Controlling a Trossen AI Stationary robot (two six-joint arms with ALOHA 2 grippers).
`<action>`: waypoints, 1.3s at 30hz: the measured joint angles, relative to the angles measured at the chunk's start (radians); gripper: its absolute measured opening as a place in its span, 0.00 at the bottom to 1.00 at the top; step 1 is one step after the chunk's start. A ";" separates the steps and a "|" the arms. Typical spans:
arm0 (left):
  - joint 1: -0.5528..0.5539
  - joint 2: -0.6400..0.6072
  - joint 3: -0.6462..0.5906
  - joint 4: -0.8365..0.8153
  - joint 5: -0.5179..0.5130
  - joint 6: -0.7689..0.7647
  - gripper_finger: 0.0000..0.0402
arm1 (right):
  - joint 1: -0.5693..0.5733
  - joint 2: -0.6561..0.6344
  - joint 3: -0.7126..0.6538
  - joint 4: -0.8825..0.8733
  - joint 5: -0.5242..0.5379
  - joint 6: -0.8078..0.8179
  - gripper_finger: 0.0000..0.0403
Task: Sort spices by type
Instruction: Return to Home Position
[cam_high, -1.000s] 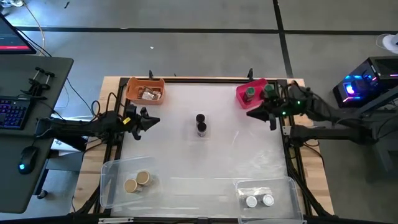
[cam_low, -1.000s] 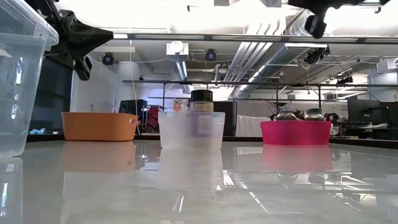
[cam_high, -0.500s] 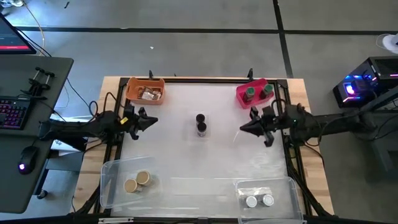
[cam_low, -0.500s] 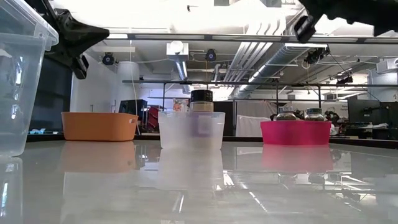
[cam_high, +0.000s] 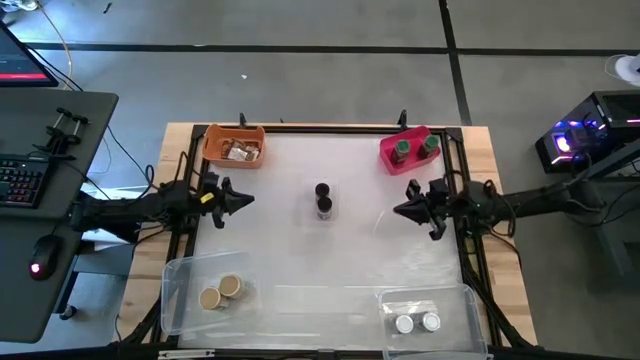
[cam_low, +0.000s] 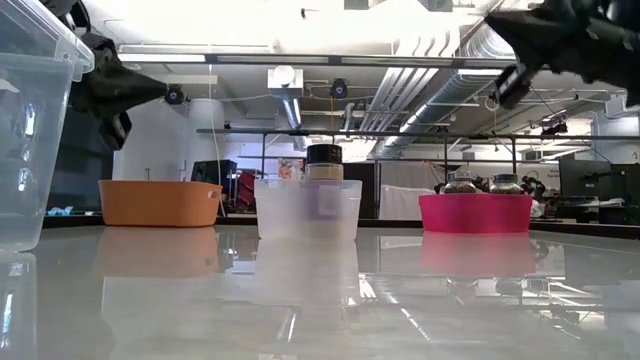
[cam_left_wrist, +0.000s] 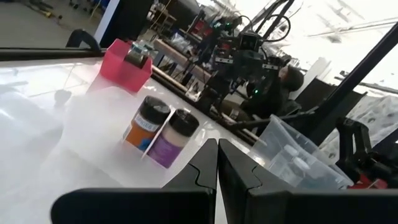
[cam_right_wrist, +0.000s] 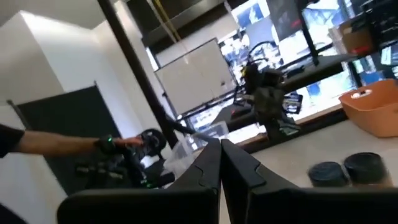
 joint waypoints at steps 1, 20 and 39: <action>0.000 -0.007 0.000 -0.013 0.000 0.000 0.00 | -0.006 -0.008 -0.025 0.021 0.003 0.006 0.00; -0.004 -0.073 0.000 -0.050 0.000 0.000 0.00 | -0.019 -0.039 -0.067 -0.574 0.023 -0.005 0.00; 0.002 -0.074 0.000 -0.046 -0.001 0.000 0.00 | -0.015 -0.628 -0.074 -0.627 0.067 -0.004 0.00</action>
